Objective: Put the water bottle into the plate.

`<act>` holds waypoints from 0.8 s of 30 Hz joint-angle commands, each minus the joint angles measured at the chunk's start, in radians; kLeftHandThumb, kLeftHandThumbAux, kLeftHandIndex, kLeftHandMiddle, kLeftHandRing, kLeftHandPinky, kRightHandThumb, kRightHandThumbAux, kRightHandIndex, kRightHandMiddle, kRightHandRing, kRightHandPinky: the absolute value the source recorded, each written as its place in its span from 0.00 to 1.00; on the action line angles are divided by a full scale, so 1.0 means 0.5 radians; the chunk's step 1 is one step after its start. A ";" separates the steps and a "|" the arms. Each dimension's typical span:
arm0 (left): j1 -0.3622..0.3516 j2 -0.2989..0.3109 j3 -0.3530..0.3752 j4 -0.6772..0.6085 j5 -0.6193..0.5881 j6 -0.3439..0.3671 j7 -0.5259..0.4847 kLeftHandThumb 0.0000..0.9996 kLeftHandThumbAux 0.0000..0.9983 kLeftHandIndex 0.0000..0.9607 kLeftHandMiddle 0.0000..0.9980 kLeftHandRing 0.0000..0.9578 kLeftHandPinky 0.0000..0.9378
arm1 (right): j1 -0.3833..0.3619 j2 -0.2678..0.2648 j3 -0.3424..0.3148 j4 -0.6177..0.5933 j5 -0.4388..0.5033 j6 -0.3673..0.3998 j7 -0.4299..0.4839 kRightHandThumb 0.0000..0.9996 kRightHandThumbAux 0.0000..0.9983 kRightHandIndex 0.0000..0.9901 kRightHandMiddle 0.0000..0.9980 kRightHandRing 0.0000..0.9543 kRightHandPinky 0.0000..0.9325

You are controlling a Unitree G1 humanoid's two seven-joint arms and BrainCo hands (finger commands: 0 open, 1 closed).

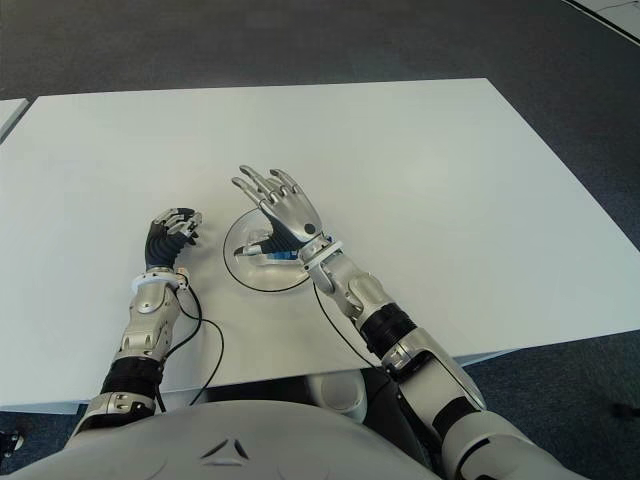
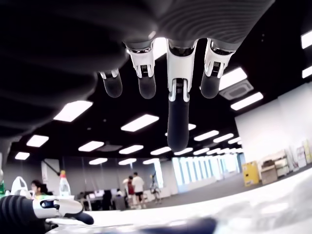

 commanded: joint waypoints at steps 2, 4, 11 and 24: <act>0.078 -0.016 -0.005 0.127 0.013 0.115 0.018 0.84 0.68 0.43 0.52 0.69 0.69 | -0.042 0.014 0.022 0.087 -0.036 -0.056 -0.173 0.00 0.34 0.00 0.00 0.00 0.00; 0.078 -0.017 -0.007 0.126 0.016 0.110 0.019 0.84 0.68 0.43 0.52 0.69 0.70 | -0.053 0.018 0.029 0.115 -0.061 -0.058 -0.267 0.00 0.32 0.00 0.00 0.00 0.00; 0.077 -0.016 -0.010 0.125 0.018 0.109 0.013 0.84 0.68 0.43 0.52 0.69 0.70 | -0.119 0.033 0.074 0.279 -0.144 -0.107 -0.669 0.00 0.29 0.00 0.00 0.00 0.00; 0.080 -0.021 -0.005 0.115 0.028 0.111 0.033 0.84 0.68 0.42 0.52 0.68 0.69 | -0.374 0.258 -0.090 0.720 -0.193 -0.387 -2.025 0.01 0.51 0.00 0.00 0.00 0.00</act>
